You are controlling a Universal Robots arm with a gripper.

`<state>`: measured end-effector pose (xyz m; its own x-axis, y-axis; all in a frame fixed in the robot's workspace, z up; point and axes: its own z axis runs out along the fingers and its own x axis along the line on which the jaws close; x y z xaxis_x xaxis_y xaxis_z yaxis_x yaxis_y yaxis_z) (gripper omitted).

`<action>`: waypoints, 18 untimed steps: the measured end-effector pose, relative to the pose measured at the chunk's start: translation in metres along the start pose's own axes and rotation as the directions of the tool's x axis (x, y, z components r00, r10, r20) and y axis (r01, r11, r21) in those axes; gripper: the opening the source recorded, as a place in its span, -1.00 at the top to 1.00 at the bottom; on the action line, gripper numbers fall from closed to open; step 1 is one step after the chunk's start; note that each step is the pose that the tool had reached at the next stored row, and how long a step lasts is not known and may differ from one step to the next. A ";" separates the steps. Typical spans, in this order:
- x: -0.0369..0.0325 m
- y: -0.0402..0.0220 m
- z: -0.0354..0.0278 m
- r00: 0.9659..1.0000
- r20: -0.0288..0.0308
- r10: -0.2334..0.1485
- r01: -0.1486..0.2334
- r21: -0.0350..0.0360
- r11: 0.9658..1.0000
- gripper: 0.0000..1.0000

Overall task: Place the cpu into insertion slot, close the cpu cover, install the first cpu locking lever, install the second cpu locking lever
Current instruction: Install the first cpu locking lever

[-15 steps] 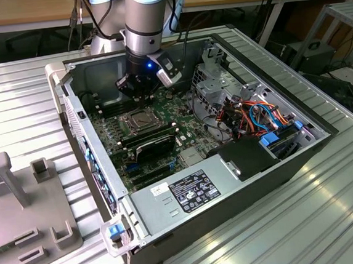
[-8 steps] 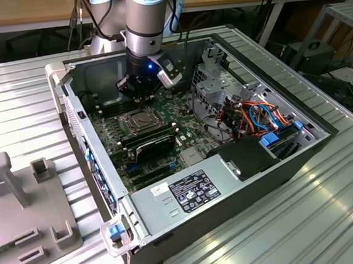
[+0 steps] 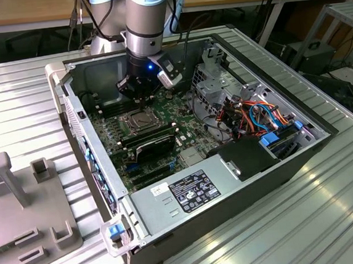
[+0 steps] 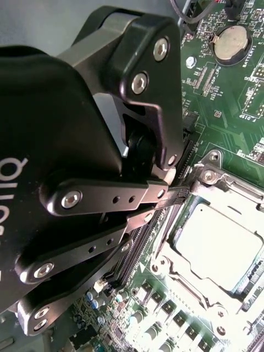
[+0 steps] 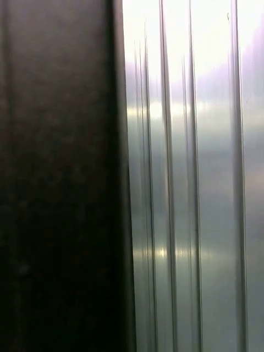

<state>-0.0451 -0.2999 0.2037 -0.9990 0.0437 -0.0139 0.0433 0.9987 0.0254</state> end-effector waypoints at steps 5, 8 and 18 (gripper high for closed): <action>-0.0001 0.0002 -0.0012 1.000 0.000 0.000 0.000 -0.001 1.000 0.79; -0.0001 0.0001 -0.0016 1.000 0.000 0.000 0.000 0.000 1.000 0.79; -0.0001 -0.0014 -0.0017 1.000 0.000 0.000 0.000 0.000 1.000 0.79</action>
<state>-0.0451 -0.3013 0.2054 -0.9989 0.0438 -0.0137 0.0434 0.9987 0.0256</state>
